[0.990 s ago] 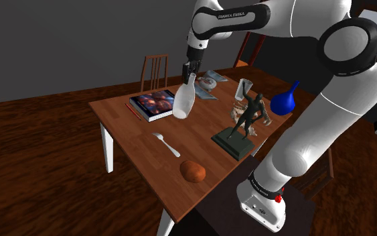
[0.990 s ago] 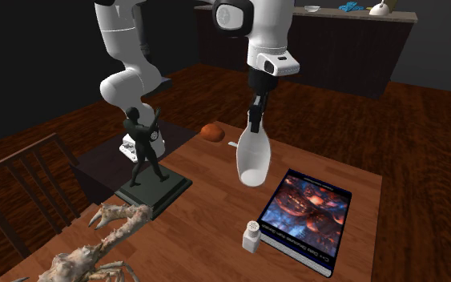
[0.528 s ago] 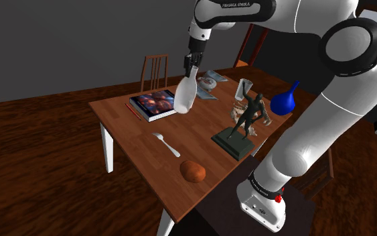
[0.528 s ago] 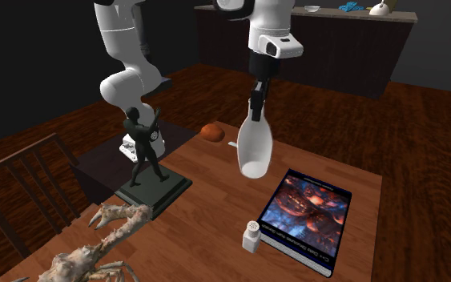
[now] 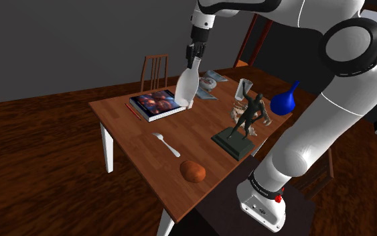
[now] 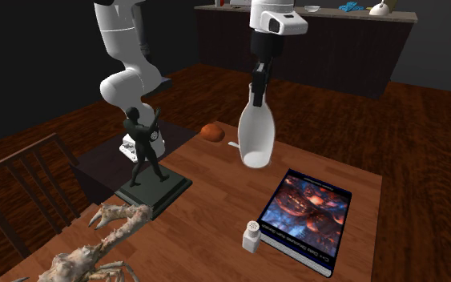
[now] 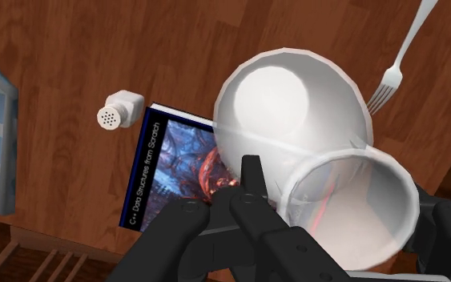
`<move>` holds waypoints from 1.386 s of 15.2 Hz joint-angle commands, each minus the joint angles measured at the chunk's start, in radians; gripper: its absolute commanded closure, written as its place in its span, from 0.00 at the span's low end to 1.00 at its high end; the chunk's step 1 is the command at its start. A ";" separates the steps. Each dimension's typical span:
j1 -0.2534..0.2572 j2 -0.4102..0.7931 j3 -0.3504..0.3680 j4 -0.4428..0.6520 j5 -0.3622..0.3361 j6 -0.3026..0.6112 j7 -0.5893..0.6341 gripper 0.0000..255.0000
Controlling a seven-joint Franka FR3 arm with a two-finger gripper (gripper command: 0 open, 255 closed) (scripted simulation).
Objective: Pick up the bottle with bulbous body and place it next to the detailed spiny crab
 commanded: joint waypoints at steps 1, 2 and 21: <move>0.000 0.000 0.000 0.027 0.000 -0.027 0.000 1.00; 0.000 0.001 0.000 0.042 0.000 -0.041 0.000 1.00; -0.001 0.081 -0.001 0.401 0.004 -0.320 -0.007 1.00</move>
